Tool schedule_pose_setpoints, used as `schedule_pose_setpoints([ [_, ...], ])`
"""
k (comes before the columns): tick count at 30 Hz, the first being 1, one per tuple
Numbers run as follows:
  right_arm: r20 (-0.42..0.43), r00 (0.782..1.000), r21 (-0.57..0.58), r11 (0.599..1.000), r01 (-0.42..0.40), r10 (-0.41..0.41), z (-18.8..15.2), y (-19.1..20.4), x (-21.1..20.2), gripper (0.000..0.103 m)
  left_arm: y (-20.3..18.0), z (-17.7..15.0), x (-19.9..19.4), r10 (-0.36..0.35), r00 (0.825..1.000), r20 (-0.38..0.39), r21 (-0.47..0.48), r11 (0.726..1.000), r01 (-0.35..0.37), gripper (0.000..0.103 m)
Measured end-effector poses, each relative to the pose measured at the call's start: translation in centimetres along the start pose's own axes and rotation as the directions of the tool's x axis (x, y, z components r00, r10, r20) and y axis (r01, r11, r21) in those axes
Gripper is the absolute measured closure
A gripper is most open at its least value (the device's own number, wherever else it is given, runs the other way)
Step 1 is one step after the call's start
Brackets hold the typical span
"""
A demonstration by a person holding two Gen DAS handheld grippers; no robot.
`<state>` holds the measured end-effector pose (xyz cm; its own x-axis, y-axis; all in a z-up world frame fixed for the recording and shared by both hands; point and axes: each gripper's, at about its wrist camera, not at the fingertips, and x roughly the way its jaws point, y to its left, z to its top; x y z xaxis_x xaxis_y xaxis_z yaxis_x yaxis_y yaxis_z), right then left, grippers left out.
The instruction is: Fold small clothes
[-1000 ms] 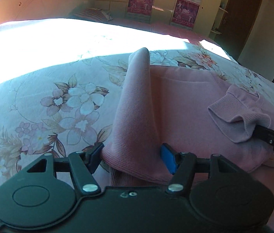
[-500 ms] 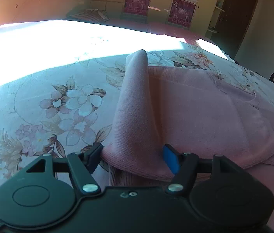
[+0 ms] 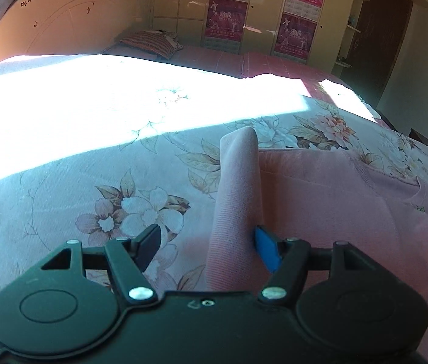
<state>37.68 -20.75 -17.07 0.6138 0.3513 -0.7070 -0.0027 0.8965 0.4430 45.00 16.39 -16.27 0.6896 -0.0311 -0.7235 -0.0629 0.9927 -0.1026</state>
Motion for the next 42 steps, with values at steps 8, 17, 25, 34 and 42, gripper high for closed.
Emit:
schedule_pose_setpoints([
  [8,0.173,0.977,-0.153,0.976,0.153,-0.126,0.1,0.6,-4.4,0.083,-0.2,1.9,2.4,-0.034,0.999,-0.005,-0.025,0.999,0.034,0.035],
  [17,0.112,0.960,-0.100,0.958,0.268,-0.256,-2.7,-2.4,-2.7,0.083,-0.8,3.2,5.7,-0.048,0.998,-0.032,-0.058,0.997,0.046,0.037],
  [25,0.171,0.947,-0.132,0.946,0.295,-0.271,-2.0,-1.7,-3.0,0.083,-0.9,3.8,7.2,-0.063,0.998,0.008,-0.053,0.997,0.063,0.094],
  [34,0.135,0.951,-0.154,0.942,0.298,-0.279,-1.5,-2.2,-3.3,0.082,-0.4,3.7,3.4,-0.048,0.998,0.044,0.007,0.999,0.048,0.078],
  [42,0.173,0.958,-0.122,0.961,0.250,-0.228,-1.3,-1.5,-5.1,0.061,1.3,-2.5,-4.2,-0.053,0.998,0.030,0.150,0.988,0.048,0.052],
])
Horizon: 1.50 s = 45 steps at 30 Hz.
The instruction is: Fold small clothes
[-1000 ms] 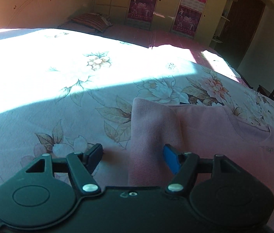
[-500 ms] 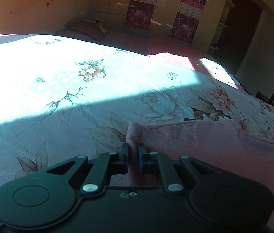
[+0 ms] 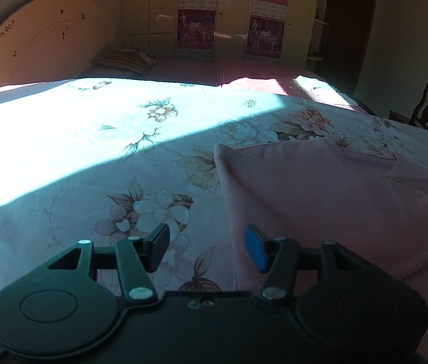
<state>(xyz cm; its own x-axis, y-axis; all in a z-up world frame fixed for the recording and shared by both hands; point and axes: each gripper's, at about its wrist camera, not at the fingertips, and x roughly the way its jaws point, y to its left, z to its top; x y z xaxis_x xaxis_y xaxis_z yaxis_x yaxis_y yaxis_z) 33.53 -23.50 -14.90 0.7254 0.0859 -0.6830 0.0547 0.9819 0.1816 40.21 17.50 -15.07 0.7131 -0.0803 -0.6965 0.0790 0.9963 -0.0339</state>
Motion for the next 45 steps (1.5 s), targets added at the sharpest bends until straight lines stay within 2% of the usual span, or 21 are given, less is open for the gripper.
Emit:
schedule_pose_setpoints([
  [4,-0.022,0.999,0.002,0.999,-0.034,0.034,-0.3,0.5,0.1,0.061,-0.2,-3.5,-0.5,-0.020,0.997,-0.074,0.020,1.000,0.022,0.057],
  [8,-0.051,0.998,0.017,0.999,-0.031,0.032,-0.8,0.7,0.8,0.061,-1.3,-3.8,0.3,-0.028,0.999,-0.039,0.009,1.000,0.028,0.060],
  [10,-0.056,0.998,0.025,0.999,-0.029,0.030,-0.8,0.8,1.0,0.061,-1.8,-3.4,1.0,-0.028,0.999,-0.024,0.014,1.000,0.028,0.067],
  [11,-0.053,0.998,0.021,0.999,-0.028,0.029,-0.8,1.0,1.0,0.061,-2.0,-3.3,1.3,-0.022,1.000,-0.016,0.018,1.000,0.022,0.078],
  [12,-0.048,0.998,0.016,0.999,-0.029,0.030,-0.7,1.2,1.0,0.061,-2.1,-3.3,1.6,-0.001,1.000,-0.008,0.014,1.000,0.001,0.094],
  [15,-0.038,0.999,-0.028,0.999,-0.023,0.022,-0.6,2.0,1.0,0.061,-1.1,-3.6,1.6,0.022,1.000,0.022,-0.024,0.999,-0.021,0.093],
  [18,-0.117,0.993,-0.076,0.997,0.023,-0.032,-1.4,2.0,3.2,0.061,-1.3,-4.6,1.5,0.017,0.998,0.057,0.064,0.998,-0.020,0.093],
  [21,-0.116,0.993,-0.121,0.992,0.022,-0.036,-1.5,2.0,3.3,0.061,-1.7,-4.2,1.2,0.031,0.999,0.040,0.057,0.998,-0.034,0.089],
  [26,-0.119,0.992,-0.119,0.993,0.018,-0.032,-1.9,1.3,2.6,0.061,-1.4,-4.5,-1.1,0.035,0.999,0.037,0.009,0.999,-0.035,0.084],
  [29,-0.102,0.995,-0.074,0.997,0.006,-0.014,-1.5,0.8,1.5,0.061,-1.6,-4.0,-3.4,0.026,0.995,0.093,-0.037,0.999,-0.023,0.087],
  [31,-0.064,0.998,-0.070,0.998,0.002,-0.006,-1.0,1.1,0.7,0.061,-2.6,-3.3,-4.1,-0.008,0.992,0.122,-0.028,1.000,0.011,0.085],
  [32,-0.044,0.999,-0.084,0.996,0.005,-0.009,-0.8,1.5,0.4,0.061,-3.2,-2.9,-3.9,-0.026,0.992,0.121,-0.018,0.999,0.029,0.080],
  [35,-0.060,0.998,-0.084,0.996,-0.033,0.028,-0.5,2.3,1.0,0.061,-4.9,-2.4,-1.6,-0.083,0.994,0.068,-0.015,0.996,0.084,0.079],
  [38,-0.127,0.992,-0.076,0.996,-0.038,0.028,-1.4,1.9,2.0,0.061,-5.1,-3.3,1.4,-0.065,0.998,-0.026,-0.048,0.997,0.064,0.078],
  [40,-0.134,0.990,-0.076,0.996,-0.045,0.034,-2.0,1.1,2.1,0.061,-5.0,-3.9,1.6,-0.060,0.998,-0.005,-0.047,0.997,0.059,0.079],
  [42,-0.133,0.990,-0.063,0.997,-0.043,0.034,-1.6,0.8,1.5,0.061,-5.3,-3.6,1.2,-0.052,0.998,-0.019,-0.039,0.998,0.051,0.081],
  [45,-0.091,0.996,-0.097,0.995,-0.031,0.022,-1.5,1.1,0.2,0.061,-5.7,-3.3,0.2,-0.073,0.997,-0.015,-0.038,0.997,0.072,0.076],
])
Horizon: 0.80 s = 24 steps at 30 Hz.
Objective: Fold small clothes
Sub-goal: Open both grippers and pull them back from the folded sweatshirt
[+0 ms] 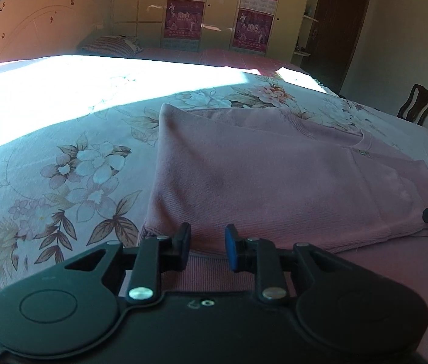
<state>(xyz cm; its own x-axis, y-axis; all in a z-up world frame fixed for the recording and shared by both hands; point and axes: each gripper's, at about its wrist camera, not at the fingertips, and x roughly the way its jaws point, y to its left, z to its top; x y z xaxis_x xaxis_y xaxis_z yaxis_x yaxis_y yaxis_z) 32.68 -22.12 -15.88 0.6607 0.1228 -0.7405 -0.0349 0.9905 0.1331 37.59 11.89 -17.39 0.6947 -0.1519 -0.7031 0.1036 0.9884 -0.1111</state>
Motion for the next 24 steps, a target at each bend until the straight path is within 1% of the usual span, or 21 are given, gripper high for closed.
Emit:
schedule_pose_setpoints([
  [1,-0.019,1.000,-0.019,1.000,0.014,-0.014,-0.3,0.1,0.3,0.061,-0.3,-0.3,0.1,0.003,1.000,-0.010,0.016,1.000,-0.003,0.075],
  [2,-0.061,0.998,-0.024,0.999,0.021,-0.023,-0.7,0.0,1.0,0.061,-0.4,-0.6,0.3,0.011,1.000,-0.025,0.027,1.000,-0.011,0.074],
  [3,-0.079,0.997,-0.013,1.000,0.017,-0.018,-1.0,-0.3,1.3,0.061,-0.3,-0.9,0.3,0.017,1.000,-0.017,0.022,1.000,-0.016,0.073],
  [5,-0.071,0.997,-0.001,1.000,0.005,-0.005,-1.0,-0.6,0.5,0.061,-0.3,-0.8,-0.3,0.026,0.999,-0.032,-0.011,1.000,-0.026,0.074],
  [6,-0.054,0.999,0.002,1.000,-0.004,0.004,-1.0,-0.6,-0.2,0.060,-0.3,-0.8,-0.7,0.022,0.999,-0.033,-0.025,0.999,-0.023,0.074],
  [7,-0.041,0.999,0.000,1.000,-0.009,0.009,-1.0,-0.7,-0.9,0.061,-0.7,-0.8,-1.5,0.014,1.000,-0.021,-0.025,1.000,-0.015,0.074],
  [9,-0.031,0.999,-0.012,1.000,-0.028,0.028,-1.2,-0.4,-2.2,0.061,-2.0,-0.9,-2.8,0.003,1.000,0.007,0.004,1.000,-0.004,0.072],
  [11,-0.028,0.998,-0.028,0.998,-0.061,0.060,-1.6,0.4,-3.1,0.061,-3.9,-1.1,-3.9,-0.038,0.999,0.015,0.013,0.999,0.038,0.070],
  [14,-0.040,0.993,-0.064,0.991,-0.117,0.115,-2.5,2.2,-3.6,0.061,-7.2,-1.9,-4.1,-0.125,0.992,-0.015,0.017,0.992,0.125,0.067],
  [17,-0.061,0.985,-0.089,0.982,-0.164,0.159,-3.4,4.0,-3.4,0.061,-10.5,-2.8,-3.4,-0.167,0.985,-0.042,0.039,0.985,0.169,0.067],
  [19,-0.071,0.984,-0.117,0.978,-0.173,0.165,-3.9,4.8,-3.1,0.061,-12.1,-3.5,-2.6,-0.167,0.984,-0.068,0.046,0.984,0.170,0.067],
  [21,-0.093,0.986,-0.157,0.976,-0.154,0.141,-4.7,5.1,-2.5,0.061,-12.8,-4.2,-1.8,-0.142,0.985,-0.102,0.049,0.988,0.147,0.066],
  [24,-0.115,0.986,-0.153,0.979,-0.134,0.117,-5.6,3.7,-2.2,0.060,-12.9,-4.9,-1.7,-0.108,0.990,-0.089,0.058,0.992,0.113,0.066],
])
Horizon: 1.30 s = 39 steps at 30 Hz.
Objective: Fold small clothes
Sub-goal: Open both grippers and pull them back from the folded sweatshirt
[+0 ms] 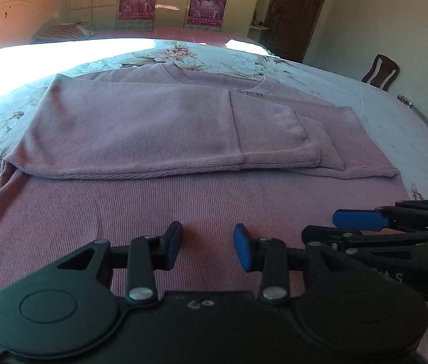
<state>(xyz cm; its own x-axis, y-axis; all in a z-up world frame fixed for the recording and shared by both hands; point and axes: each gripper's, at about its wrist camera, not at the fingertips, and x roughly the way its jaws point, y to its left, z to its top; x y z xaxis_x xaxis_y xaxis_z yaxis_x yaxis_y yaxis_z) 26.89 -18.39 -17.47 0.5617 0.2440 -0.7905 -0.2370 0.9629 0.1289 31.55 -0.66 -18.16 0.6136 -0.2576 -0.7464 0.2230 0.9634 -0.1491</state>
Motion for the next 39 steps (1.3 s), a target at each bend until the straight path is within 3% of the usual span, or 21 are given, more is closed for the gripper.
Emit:
schedule_pose_setpoints([
  [7,0.010,0.998,0.021,0.997,0.068,-0.068,-2.3,-5.1,-2.0,0.061,-0.8,-0.4,-0.2,0.065,0.998,0.009,0.011,0.998,-0.065,0.065],
  [16,0.014,0.992,0.013,0.992,0.126,-0.126,-4.1,-7.5,-3.9,0.061,0.6,-2.1,-2.3,0.142,0.990,0.009,0.031,0.989,-0.142,0.057],
  [20,0.034,0.995,0.071,0.994,0.087,-0.090,-4.7,-6.5,-5.8,0.061,2.2,-3.3,-4.9,0.156,0.988,-0.006,0.025,0.988,-0.155,0.060],
  [25,0.064,0.997,0.074,0.997,0.032,-0.037,-6.0,-2.0,-7.8,0.061,2.0,-5.2,-8.3,0.074,0.997,0.012,0.063,0.995,-0.074,0.058],
  [30,0.028,0.999,0.012,1.000,-0.027,0.026,-7.2,4.5,-7.3,0.061,1.1,-7.5,-8.8,0.006,1.000,-0.013,0.076,0.997,-0.005,0.058],
  [34,-0.015,1.000,-0.008,1.000,0.008,-0.008,-9.0,6.0,-7.1,0.061,2.0,-9.3,-9.3,0.013,1.000,-0.021,0.098,0.995,-0.011,0.057],
  [39,-0.016,0.996,0.038,0.995,0.087,-0.087,-11.0,4.3,-8.7,0.061,3.9,-10.8,-10.9,0.014,1.000,-0.015,0.098,0.995,-0.012,0.057],
])
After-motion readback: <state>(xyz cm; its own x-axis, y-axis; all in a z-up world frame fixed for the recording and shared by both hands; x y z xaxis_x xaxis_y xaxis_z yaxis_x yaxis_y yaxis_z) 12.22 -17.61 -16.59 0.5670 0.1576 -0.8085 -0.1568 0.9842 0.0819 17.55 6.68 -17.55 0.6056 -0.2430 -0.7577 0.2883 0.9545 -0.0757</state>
